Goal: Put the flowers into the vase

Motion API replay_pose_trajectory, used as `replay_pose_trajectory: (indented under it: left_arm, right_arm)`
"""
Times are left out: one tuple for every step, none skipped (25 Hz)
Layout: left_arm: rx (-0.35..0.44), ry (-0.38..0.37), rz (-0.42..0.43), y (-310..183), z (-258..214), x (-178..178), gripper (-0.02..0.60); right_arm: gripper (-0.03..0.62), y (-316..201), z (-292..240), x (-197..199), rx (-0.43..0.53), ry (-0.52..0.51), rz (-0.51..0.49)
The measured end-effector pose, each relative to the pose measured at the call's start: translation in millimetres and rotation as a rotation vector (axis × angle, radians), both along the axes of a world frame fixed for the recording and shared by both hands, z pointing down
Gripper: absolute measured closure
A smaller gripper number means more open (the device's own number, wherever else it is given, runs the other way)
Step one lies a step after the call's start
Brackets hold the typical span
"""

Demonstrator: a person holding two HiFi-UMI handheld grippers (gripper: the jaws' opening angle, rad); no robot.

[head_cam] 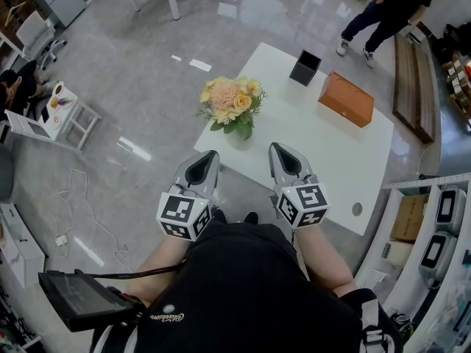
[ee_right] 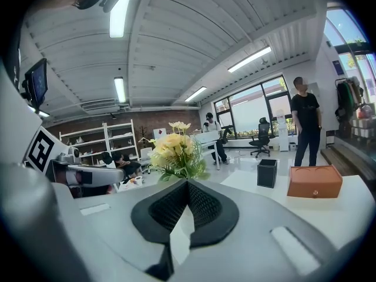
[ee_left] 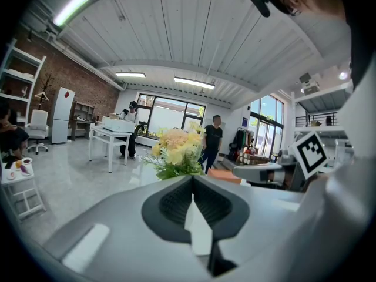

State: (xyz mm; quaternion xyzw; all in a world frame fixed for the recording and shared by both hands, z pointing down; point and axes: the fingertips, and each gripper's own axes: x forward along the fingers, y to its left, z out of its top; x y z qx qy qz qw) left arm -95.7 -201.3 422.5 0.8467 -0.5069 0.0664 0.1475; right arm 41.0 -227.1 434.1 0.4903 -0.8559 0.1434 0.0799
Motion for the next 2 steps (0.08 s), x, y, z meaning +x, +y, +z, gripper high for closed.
replay_pose_trajectory:
  left_arm:
    - [-0.001,0.0,0.003,0.6,-0.2,0.7,0.574]
    - [-0.002,-0.001,0.006,1.1,-0.3,1.4,0.574]
  right_arm:
    - [0.595,0.9,-0.5,0.4,-0.001,-0.002,0.001]
    - [0.595,1.9,-1.0,0.9,-0.001,-0.003,0.003]
